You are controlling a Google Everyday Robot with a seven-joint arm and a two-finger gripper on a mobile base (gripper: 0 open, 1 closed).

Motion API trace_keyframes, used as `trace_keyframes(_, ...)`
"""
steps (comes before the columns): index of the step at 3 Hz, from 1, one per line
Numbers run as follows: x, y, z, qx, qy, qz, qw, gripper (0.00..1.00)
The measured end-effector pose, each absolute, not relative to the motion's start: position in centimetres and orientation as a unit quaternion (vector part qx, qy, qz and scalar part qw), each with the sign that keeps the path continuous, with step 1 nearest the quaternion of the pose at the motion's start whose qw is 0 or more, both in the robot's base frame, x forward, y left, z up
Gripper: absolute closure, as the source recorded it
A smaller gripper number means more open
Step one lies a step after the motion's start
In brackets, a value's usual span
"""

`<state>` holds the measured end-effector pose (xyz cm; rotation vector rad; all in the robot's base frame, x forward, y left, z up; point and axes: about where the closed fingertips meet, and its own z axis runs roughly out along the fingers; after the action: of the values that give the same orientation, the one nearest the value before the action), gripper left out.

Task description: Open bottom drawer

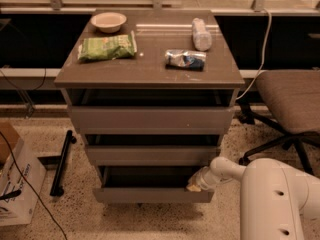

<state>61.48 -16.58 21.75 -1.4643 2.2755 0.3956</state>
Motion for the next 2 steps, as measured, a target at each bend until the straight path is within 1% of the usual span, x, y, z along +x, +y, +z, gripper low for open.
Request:
trace_keyframes(1,58.8,-17.2,22.5,-0.531,0.817,0.140,0.175,0.28)
trace_keyframes(2,54.6,-16.3,21.9,-0.538,0.815,0.161,0.144,0.00)
